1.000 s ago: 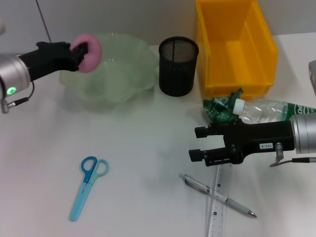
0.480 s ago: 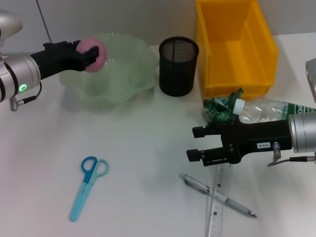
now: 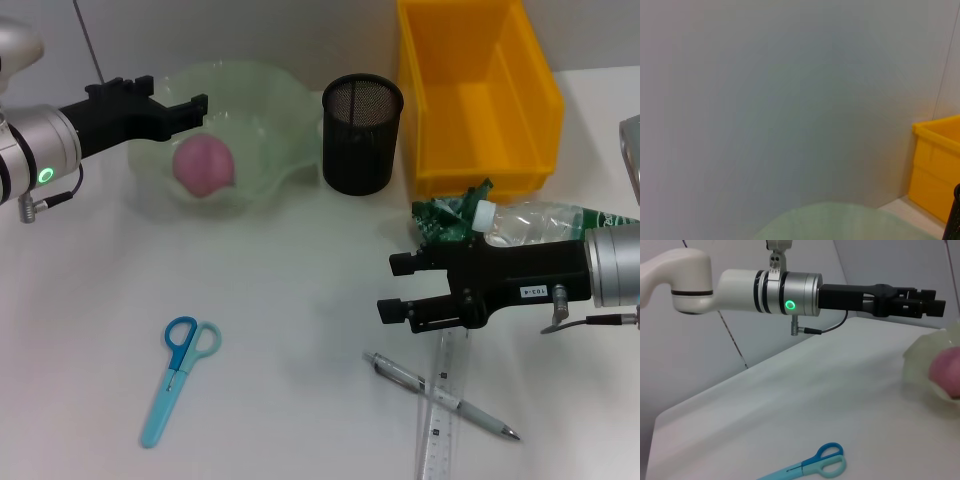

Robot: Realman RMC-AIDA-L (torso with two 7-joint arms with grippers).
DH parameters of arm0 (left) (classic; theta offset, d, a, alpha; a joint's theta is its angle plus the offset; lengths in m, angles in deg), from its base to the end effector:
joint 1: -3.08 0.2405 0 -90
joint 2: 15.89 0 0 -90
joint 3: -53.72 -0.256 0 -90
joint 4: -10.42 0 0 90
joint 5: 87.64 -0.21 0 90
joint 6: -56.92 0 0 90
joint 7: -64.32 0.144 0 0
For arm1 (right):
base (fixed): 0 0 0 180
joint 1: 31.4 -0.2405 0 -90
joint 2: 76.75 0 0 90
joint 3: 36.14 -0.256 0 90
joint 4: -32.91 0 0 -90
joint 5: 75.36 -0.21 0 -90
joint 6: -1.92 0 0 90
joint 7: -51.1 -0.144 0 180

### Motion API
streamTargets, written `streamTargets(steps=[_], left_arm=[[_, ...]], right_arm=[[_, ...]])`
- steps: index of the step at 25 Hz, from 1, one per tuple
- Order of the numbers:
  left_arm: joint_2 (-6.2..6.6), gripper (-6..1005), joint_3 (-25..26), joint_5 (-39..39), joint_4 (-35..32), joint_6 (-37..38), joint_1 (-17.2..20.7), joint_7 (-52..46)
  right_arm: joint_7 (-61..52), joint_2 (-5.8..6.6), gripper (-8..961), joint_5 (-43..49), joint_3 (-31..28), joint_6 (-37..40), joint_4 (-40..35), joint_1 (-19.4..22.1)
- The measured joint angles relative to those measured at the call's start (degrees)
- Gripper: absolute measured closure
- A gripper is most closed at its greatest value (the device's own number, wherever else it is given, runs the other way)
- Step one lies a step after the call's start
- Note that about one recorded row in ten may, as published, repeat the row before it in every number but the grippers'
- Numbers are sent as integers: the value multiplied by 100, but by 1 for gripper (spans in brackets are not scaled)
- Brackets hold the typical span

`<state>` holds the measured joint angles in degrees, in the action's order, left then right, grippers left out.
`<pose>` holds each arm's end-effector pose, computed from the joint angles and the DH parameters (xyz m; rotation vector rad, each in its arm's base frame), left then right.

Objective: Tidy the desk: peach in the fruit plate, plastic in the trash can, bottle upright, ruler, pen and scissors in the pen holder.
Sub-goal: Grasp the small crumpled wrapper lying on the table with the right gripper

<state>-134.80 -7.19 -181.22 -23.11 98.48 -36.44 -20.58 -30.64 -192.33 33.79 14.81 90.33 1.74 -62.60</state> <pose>-0.2295 0.4426 -0.0133 -2.2307 -0.6989 -0.4825 0.2623 0.3229 -0.0149 -2.8555 0.7158 0.6625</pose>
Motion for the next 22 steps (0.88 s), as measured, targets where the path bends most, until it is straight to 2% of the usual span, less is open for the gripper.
streamTargets(steps=[3,6,8,10,11,15,20,22], left_arm=[[12,170,5,87,2,158,-1,-52],[44,170,52,148,-41,605,45,-191],[172,170,285,213,-305,2252,274,-464],[264,170,399,217,-431,3132,402,-610],[349,170,458,208,-451,3743,496,-722],[586,170,446,101,-223,4927,795,-791],[613,170,350,-254,-183,5232,1033,-541],[533,170,252,-690,-174,5293,1188,-52]], right_arm=[[0,0,170,0,-7,1,2,0],[-1,3,169,1,-14,1,4,3],[-24,7,169,-1,-15,0,6,5],[-69,16,169,-4,-15,0,6,5],[-69,16,169,-4,-15,0,6,5],[-222,47,169,-1,8,24,-20,2],[-355,98,170,3,36,86,-39,-2],[-386,126,170,8,38,123,-42,-2]])
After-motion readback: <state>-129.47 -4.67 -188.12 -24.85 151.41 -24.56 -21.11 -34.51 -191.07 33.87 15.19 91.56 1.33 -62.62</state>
